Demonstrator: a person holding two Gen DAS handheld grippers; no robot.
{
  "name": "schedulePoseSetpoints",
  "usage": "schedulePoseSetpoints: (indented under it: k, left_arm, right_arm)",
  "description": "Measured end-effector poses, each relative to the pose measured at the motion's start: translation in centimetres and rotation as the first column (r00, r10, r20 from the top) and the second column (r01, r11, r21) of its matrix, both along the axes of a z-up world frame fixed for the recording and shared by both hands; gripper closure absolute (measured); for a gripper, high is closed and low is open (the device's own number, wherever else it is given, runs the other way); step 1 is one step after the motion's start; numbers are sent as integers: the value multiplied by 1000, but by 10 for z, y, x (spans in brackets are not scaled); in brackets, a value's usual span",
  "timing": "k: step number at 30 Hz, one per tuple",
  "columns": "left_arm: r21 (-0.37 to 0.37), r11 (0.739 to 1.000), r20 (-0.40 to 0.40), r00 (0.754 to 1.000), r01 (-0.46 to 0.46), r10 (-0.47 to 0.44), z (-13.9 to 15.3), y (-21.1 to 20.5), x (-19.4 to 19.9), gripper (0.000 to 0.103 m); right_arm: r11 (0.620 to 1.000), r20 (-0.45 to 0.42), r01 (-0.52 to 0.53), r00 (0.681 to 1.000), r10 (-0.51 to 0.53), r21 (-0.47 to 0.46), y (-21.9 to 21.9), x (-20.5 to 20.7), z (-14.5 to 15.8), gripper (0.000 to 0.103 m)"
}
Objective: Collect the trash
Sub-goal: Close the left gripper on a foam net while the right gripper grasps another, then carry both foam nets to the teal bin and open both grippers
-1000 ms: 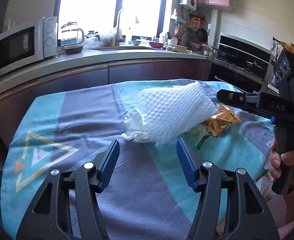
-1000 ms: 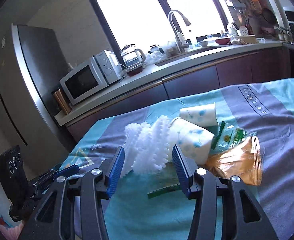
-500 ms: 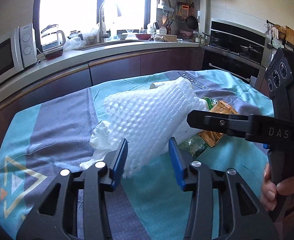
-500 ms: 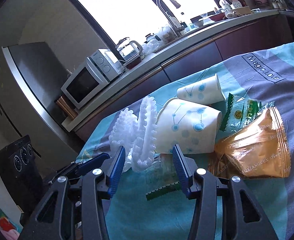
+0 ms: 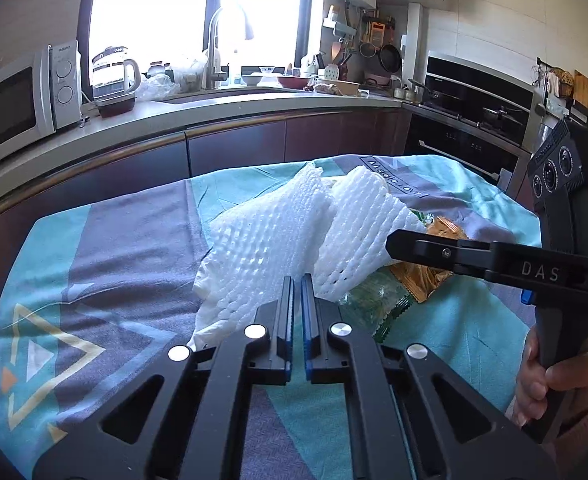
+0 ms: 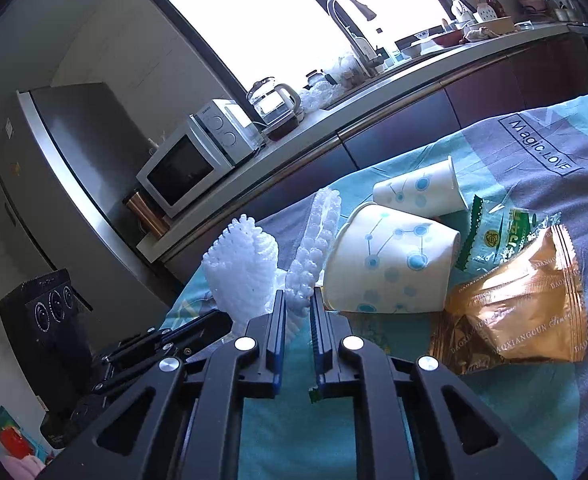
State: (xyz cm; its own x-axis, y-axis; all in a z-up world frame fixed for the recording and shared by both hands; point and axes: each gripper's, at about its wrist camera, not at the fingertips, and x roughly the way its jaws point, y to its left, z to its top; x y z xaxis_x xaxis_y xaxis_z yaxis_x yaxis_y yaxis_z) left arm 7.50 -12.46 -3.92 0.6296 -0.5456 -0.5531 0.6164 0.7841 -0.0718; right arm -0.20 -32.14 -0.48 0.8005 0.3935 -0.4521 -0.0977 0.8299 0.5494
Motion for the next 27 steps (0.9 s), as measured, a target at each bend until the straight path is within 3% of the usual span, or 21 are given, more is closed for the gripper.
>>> schedulePoseSetpoints:
  k: [15,27]
  left_arm:
    - [-79,992,47,994,-95,99,31,72,-16,99]
    - [-88,975,78,974,-204,211,48,140,-37,99]
  right_arm:
    - [999,102,-27,994,31,-42,12,-19,38,93]
    - [982,124,-188,974,190,-25,67,-11,50,93]
